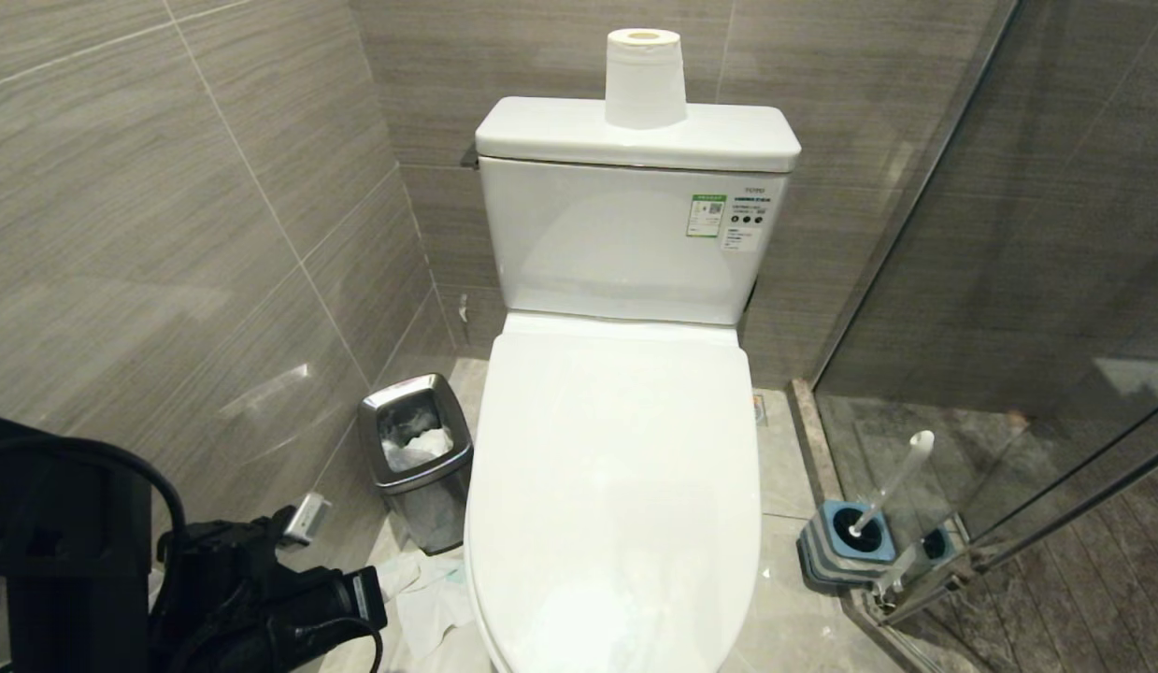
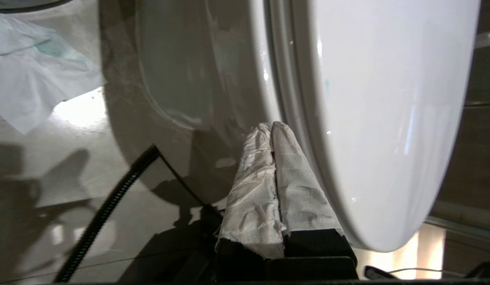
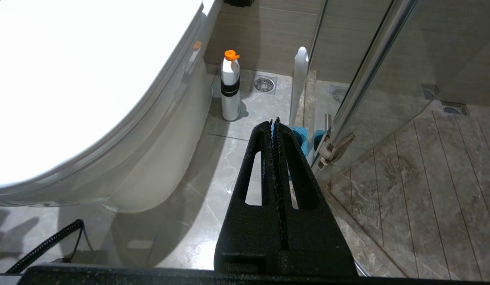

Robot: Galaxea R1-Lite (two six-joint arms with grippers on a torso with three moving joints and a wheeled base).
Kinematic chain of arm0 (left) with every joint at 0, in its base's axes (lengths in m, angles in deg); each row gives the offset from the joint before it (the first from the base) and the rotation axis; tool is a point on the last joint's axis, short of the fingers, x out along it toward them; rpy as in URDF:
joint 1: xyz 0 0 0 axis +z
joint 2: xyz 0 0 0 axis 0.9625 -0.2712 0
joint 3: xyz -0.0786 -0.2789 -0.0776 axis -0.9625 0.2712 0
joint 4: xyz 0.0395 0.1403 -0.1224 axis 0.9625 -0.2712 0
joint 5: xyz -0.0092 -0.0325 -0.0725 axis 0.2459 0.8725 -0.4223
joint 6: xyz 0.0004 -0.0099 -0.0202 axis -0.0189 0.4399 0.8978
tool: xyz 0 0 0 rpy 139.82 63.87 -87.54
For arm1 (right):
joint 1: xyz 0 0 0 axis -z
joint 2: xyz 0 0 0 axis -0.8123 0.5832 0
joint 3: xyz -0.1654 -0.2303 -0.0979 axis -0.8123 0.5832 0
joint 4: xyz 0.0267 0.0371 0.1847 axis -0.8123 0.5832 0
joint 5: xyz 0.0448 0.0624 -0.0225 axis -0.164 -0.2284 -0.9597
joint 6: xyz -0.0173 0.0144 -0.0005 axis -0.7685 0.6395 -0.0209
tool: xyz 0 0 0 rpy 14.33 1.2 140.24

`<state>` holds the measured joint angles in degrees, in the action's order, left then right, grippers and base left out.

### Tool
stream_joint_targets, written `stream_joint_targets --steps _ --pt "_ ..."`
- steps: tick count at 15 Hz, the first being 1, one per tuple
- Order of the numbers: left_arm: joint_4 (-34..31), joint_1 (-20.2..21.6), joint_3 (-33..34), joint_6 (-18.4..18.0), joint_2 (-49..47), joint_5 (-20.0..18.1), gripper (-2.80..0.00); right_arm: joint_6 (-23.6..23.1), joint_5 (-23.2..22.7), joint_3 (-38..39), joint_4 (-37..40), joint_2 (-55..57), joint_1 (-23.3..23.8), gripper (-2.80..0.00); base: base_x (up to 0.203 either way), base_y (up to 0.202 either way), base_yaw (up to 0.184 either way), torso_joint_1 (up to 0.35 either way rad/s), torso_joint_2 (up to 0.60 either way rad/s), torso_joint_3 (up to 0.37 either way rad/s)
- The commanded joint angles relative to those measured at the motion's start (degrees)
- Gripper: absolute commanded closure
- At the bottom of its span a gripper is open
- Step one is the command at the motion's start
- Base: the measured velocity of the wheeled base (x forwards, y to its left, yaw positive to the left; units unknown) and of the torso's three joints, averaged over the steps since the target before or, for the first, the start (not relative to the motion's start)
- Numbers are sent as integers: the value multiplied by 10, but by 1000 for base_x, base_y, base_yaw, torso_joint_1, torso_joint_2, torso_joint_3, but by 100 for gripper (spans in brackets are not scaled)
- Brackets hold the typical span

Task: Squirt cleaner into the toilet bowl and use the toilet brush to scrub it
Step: Use the left hand to lift the toilet lid slightly

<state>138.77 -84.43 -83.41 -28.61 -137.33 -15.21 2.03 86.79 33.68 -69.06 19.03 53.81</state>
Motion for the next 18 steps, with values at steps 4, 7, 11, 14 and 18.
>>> stream_joint_targets --steps 4,7,11,14,18 --pt "5 -19 0 28 33 -1 0 0 0 1 0 0 0 0 0 0 0 0 0 0" --pt "5 -20 12 27 39 -8 0 0 0 1 0 0 0 0 0 0 0 0 0 0" --pt "5 -21 14 11 51 -7 0 0 0 1 0 0 0 0 0 0 0 0 0 0" --pt "-20 -19 0 50 54 -40 0 0 0 1 0 0 0 0 0 0 0 0 0 0" --pt "-155 -8 -60 105 86 -126 0 0 0 1 0 0 0 0 0 0 0 0 0 0"
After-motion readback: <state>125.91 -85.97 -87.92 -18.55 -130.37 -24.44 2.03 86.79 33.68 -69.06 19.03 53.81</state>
